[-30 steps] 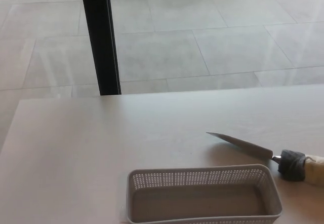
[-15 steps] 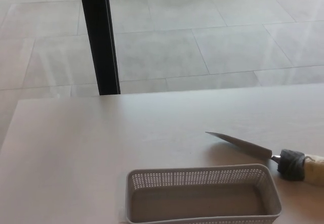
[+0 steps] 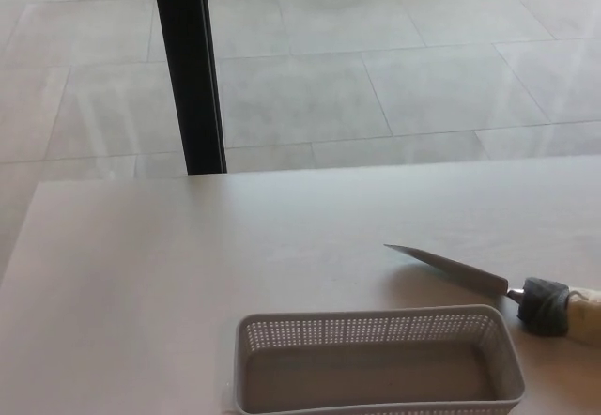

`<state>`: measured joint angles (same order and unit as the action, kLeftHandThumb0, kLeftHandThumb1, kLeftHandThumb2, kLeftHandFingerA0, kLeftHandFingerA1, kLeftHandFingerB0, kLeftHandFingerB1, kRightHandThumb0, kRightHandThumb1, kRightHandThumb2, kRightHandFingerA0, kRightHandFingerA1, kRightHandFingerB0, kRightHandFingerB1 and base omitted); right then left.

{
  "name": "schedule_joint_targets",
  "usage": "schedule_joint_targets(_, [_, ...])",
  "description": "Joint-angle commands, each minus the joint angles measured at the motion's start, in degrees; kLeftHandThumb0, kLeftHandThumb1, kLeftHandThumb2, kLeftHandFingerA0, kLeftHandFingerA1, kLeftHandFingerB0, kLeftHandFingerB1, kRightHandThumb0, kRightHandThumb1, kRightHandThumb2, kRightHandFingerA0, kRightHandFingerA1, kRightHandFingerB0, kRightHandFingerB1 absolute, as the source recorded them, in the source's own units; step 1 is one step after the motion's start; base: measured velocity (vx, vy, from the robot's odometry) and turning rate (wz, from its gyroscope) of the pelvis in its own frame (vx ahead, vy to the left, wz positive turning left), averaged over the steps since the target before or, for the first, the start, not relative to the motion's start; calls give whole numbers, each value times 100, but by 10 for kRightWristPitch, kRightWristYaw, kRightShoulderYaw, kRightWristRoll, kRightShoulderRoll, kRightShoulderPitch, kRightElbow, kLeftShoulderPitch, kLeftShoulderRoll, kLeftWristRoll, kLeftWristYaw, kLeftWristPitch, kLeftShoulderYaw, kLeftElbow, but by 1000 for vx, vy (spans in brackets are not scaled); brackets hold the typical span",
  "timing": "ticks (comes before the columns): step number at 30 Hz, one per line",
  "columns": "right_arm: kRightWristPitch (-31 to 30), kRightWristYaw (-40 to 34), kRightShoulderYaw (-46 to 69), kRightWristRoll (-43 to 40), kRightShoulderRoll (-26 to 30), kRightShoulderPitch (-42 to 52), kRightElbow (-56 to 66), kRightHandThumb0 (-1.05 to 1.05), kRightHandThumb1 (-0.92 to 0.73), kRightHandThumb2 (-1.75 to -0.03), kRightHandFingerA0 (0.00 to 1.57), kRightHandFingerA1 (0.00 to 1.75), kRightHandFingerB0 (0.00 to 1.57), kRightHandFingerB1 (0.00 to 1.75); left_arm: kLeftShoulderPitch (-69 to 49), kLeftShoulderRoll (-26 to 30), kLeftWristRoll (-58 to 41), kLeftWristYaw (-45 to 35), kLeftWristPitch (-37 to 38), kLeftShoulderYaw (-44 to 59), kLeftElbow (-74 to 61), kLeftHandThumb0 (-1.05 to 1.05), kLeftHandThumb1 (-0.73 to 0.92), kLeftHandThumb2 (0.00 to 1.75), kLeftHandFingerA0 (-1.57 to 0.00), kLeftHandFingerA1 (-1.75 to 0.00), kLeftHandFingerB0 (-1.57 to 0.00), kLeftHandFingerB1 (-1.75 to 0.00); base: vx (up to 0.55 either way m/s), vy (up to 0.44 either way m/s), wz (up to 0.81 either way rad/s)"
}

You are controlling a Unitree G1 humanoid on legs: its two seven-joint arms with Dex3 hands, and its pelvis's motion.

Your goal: A garden tool is kept on the righthand side and a container is kept on the lefthand side on a desk infront of the robot. the robot uses its right hand to pick up the garden tool and makes a scooping motion inside the container

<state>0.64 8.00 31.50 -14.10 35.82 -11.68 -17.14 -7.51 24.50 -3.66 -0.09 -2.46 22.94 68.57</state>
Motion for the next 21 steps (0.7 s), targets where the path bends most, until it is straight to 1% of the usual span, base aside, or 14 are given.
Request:
schedule_joint_targets(1, [6, 81, -174, 129, 49, 15, 124, -76, -56, -92, 6, 39, 8, 31, -5, 12, -12, -1, 15, 3, 4, -30, 49, 87, -45, -63, -27, -52, 0, 0, 0])
schedule_joint_targets(2, [12, 84, -207, 161, 55, 13, 109, -78, -57, -92, 5, 41, 9, 31, -5, 12, -12, -3, 16, 3, 4, -30, 49, 87, -44, -63, -26, -52, 0, 0, 0])
schedule_joint_targets(6, [12, 89, -260, 201, 74, 20, 95, -76, -57, -92, 5, 42, 8, 35, -3, 12, -6, 1, 18, -2, 8, -29, 47, 87, -51, -66, -26, -52, 0, 0, 0])
schedule_joint_targets(7, [16, 91, -273, 209, 76, 16, 86, -73, -73, -61, 12, 34, 17, 26, -3, 12, -7, 1, 18, -1, 9, -30, 47, 87, -51, -67, -27, -53, 0, 0, 0])
schedule_joint_targets(8, [14, 91, -287, 215, 77, 11, 74, -38, -41, -101, 3, 52, 0, 48, -5, 15, -4, -7, 22, -4, 10, -30, 47, 87, -49, -65, -27, -52, 0, 0, 0])
schedule_joint_targets(9, [14, 89, -297, 221, 79, 8, 68, -38, -40, -101, 3, 52, 0, 47, -4, 15, -6, -5, 22, -2, 12, -32, 65, 59, -56, -57, -40, -42, 0, 0, 0])
schedule_joint_targets(10, [14, 89, -315, 233, 82, 3, 55, -38, -40, -101, 3, 52, 0, 47, -3, 15, -8, -2, 22, 1, 14, -31, 65, 59, -58, -59, -40, -43, 0, 0, 0])
schedule_joint_targets(12, [8, 87, -336, 248, 89, -2, 46, -38, -40, -101, 3, 52, 0, 48, -2, 12, -16, -1, 26, 9, 16, -29, 66, 59, -55, -60, -40, -44, 0, 0, 0])
schedule_joint_targets(13, [21, 88, -358, 270, 97, -8, 32, -80, -76, -64, 10, 39, 17, 26, -1, 15, -5, 3, 25, -1, 20, -32, 66, 59, -59, -60, -40, -43, 0, 0, 0])
schedule_joint_targets(14, [22, 87, -361, 272, 99, -9, 30, -80, -76, -64, 10, 39, 17, 26, 0, 15, -3, 3, 25, -2, 20, -32, 66, 59, -59, -60, -40, -43, 0, 0, 0])
schedule_joint_targets(15, [16, 90, -375, 282, 104, -11, 30, -38, -41, -102, 3, 53, 0, 48, 0, 16, -4, 2, 28, -1, 23, -33, 65, 59, -58, -59, -40, -42, 0, 0, 0])
schedule_joint_targets(18, [17, 88, -391, 286, 111, -16, 21, -38, -41, -101, 3, 52, 0, 48, 7, 12, -18, 9, 23, 14, 26, -31, 63, 58, -57, -60, -41, -43, 0, 0, 0])
schedule_joint_targets(19, [21, 88, -407, 297, 109, -25, 2, -76, -75, -62, 15, 35, 20, 28, 5, 15, -8, 0, 23, 2, 24, -32, 46, 85, -48, -65, -29, -52, 0, 0, 0])
schedule_joint_targets(21, [23, 88, -422, 303, 109, -34, -12, -76, -76, -63, 15, 36, 20, 28, 5, 16, -4, -1, 19, -3, 19, -34, 47, 85, -49, -65, -30, -52, 0, 0, 0])
